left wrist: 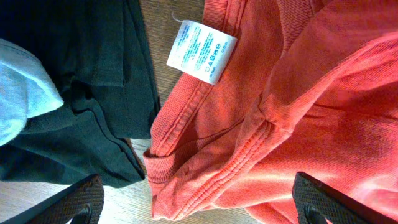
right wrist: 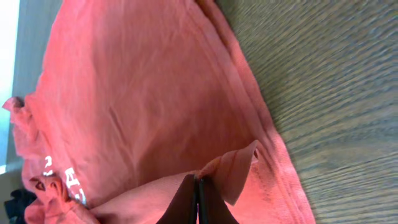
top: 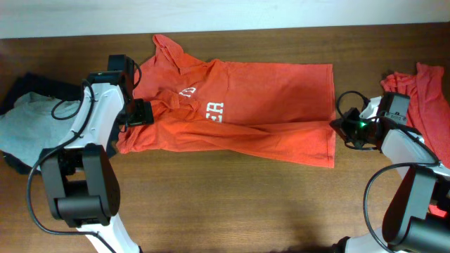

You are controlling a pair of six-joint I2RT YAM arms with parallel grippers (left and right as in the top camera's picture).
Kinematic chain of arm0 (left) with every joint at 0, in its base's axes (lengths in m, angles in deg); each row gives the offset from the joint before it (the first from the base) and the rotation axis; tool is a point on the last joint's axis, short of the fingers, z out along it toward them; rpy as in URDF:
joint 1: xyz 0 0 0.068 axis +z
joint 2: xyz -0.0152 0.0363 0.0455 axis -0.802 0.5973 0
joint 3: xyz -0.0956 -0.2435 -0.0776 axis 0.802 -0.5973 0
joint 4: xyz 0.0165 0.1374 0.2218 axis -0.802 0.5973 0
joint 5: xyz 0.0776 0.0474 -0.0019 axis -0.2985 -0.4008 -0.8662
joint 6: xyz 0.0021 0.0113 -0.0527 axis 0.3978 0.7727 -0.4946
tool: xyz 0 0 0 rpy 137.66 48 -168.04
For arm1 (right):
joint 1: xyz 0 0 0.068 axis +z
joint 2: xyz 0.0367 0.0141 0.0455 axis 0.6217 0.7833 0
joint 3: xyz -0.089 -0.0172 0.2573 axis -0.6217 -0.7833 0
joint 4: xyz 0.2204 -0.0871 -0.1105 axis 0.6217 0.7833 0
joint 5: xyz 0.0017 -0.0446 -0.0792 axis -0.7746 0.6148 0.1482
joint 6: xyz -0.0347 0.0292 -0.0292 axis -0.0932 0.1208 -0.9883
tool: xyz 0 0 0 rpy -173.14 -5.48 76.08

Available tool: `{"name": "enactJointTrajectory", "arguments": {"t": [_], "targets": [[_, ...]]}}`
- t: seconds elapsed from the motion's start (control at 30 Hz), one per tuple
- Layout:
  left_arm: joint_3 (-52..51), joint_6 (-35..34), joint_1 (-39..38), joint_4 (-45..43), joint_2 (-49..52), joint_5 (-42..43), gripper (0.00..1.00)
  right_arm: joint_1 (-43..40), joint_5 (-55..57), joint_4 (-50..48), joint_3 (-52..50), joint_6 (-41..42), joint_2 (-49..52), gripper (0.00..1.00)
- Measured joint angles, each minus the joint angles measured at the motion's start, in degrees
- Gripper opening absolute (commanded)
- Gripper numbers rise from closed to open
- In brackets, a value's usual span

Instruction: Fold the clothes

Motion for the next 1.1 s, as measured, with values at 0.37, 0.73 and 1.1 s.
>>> {"name": "enactJointTrajectory", "arguments": {"t": [0.37, 0.73, 1.1], "targets": [[0.0, 2.4, 0.0, 0.0, 0.0, 0.0, 0.98, 0.0, 5.5, 1.0, 0.0, 0.7, 0.0, 0.04], [-0.1, 21.6, -0.2, -13.3, 0.0, 16.6, 0.97, 0.0, -0.1, 22.4, 0.5, -6.9, 0.2, 0.47], [-0.1, 29.2, -0.2, -11.5, 2.1, 20.5, 0.9, 0.0, 3.7, 32.1, 0.5, -10.0, 0.2, 0.57]]}}
